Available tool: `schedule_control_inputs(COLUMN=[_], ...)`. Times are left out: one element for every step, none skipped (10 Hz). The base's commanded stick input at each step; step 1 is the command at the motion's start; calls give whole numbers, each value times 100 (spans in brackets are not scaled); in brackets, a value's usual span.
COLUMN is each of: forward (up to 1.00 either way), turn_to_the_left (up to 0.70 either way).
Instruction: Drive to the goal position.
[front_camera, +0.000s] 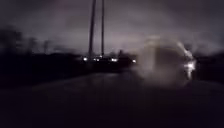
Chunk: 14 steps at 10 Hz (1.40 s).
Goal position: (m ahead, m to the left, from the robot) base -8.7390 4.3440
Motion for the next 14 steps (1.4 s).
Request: schedule_control_inputs(forward=[0,0,0,0,0,0,0,0,0,0,0,0,0,0], turn_to_the_left=[62,62,62,62,62,62,62,62,62,62,62,62,62,64])
